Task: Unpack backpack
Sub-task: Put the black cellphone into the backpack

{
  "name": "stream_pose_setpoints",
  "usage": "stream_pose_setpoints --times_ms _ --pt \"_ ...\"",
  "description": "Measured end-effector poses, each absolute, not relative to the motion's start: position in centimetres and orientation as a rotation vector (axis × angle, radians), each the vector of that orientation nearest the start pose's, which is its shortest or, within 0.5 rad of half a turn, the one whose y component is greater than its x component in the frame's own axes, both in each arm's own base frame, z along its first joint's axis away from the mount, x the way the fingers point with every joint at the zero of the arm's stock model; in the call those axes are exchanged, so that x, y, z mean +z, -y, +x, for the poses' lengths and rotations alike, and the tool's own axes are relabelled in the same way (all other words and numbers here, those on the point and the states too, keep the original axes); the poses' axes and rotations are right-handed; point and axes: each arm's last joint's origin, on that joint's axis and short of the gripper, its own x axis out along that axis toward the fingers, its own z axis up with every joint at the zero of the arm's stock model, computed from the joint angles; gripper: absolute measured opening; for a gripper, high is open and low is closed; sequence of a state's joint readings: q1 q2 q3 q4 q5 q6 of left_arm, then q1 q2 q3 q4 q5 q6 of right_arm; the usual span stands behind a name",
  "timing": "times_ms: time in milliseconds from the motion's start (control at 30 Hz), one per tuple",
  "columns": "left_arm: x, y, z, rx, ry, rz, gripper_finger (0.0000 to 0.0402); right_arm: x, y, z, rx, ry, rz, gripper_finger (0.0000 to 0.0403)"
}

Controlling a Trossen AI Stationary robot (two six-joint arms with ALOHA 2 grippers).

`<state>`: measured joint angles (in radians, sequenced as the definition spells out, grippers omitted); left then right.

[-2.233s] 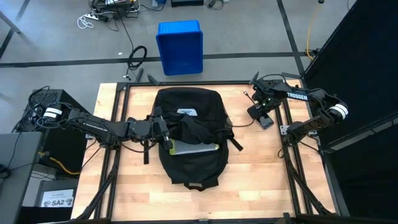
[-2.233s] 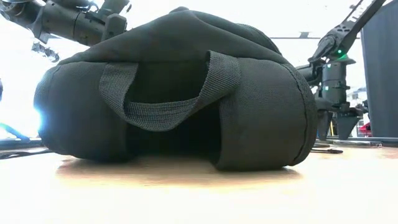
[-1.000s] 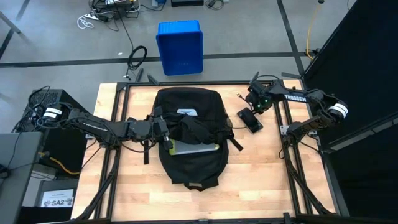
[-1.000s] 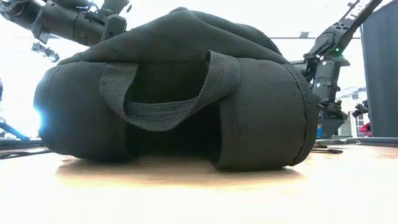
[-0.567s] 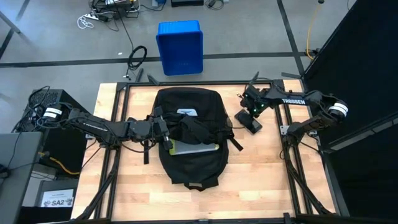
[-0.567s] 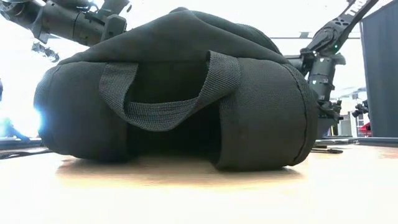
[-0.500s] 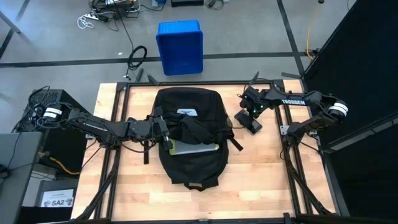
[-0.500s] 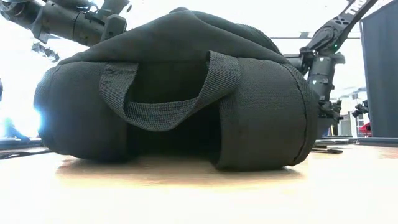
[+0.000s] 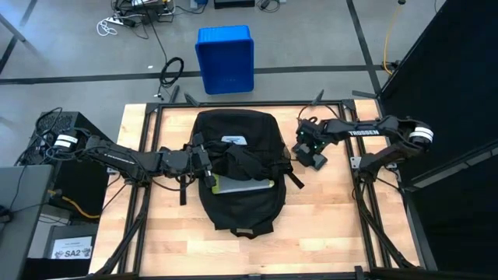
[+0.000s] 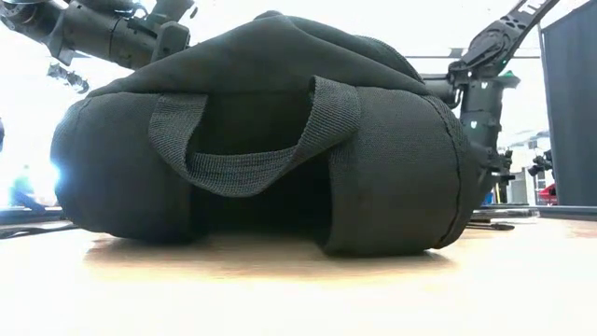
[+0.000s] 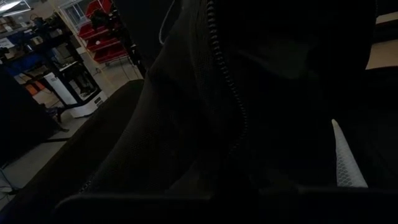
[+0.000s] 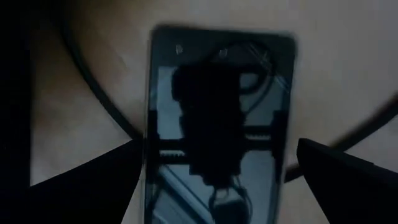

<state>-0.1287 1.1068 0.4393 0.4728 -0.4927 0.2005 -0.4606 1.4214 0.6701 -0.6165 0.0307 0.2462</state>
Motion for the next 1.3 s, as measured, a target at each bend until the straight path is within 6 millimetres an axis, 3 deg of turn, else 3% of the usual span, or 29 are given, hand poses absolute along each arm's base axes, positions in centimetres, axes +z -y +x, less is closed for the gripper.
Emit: stream_pose_setpoints --times_ms 200,367,467,633,900,1100,1300 --pt "21.7 1.5 22.3 0.344 -0.221 0.256 0.0 12.0 10.2 20.5 -0.551 -1.428 0.529 0.0387" --pt "21.7 1.5 22.3 0.343 -0.222 0.256 0.0 12.2 10.3 20.6 -0.541 -1.411 0.523 0.0364" --pt "21.7 1.5 22.3 0.344 -0.223 0.255 0.0 13.8 10.3 20.6 -0.552 -1.346 0.519 0.0327" --pt "21.7 1.5 22.3 0.344 -0.223 0.255 0.0 16.5 10.5 20.3 -0.627 -1.203 0.485 0.0327" --pt "21.7 1.5 22.3 0.344 -0.222 0.255 0.0 19.3 9.1 18.6 -0.644 -1.14 0.53 0.0327" --pt "21.7 1.5 22.3 0.344 -0.222 0.256 0.0 22.2 6.5 18.7 -0.466 -0.939 0.606 0.0327" --pt "21.7 1.4 22.3 0.35 -0.223 0.255 0.0 26.4 2.5 21.8 -0.098 -0.507 0.54 0.0327"
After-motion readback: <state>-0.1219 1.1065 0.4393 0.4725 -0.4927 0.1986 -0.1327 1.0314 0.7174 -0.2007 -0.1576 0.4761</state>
